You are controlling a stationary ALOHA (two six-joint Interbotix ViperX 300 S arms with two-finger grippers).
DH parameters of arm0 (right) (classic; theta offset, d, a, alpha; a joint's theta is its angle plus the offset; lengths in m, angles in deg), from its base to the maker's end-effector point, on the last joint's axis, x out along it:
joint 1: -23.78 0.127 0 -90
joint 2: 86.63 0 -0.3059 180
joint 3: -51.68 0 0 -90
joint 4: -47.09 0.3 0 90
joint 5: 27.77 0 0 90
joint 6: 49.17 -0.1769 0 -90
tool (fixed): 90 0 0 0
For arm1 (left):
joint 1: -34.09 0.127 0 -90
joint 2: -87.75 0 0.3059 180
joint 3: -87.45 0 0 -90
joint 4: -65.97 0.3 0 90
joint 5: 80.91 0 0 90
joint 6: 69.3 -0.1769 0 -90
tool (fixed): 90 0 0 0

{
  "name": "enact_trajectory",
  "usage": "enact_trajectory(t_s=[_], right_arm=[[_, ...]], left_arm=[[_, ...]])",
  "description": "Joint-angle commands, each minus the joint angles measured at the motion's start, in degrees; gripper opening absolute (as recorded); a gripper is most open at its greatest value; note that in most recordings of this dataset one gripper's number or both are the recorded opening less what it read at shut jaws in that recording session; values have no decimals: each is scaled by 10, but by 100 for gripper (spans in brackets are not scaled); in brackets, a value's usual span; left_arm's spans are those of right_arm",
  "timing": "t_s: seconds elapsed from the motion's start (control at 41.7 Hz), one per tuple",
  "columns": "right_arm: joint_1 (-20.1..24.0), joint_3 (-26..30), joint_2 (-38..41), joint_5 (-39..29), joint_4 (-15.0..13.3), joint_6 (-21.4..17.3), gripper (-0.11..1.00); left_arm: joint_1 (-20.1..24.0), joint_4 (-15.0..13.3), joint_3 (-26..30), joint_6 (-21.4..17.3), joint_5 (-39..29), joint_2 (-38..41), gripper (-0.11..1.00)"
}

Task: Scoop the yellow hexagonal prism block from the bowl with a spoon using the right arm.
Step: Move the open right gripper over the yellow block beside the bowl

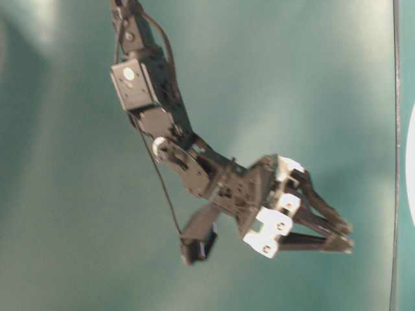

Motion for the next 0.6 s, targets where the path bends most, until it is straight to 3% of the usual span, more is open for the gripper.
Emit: enact_trajectory(t_s=[0.0, 0.576], right_arm=[[4, 18, -2, -5, 0, -2, 50], [26, 18, 49, 3, 0, -16, 50]], left_arm=[[-1, 1, 16, 1, 6, 5, 0], [0, 1, 16, 1, 12, 5, 0]])
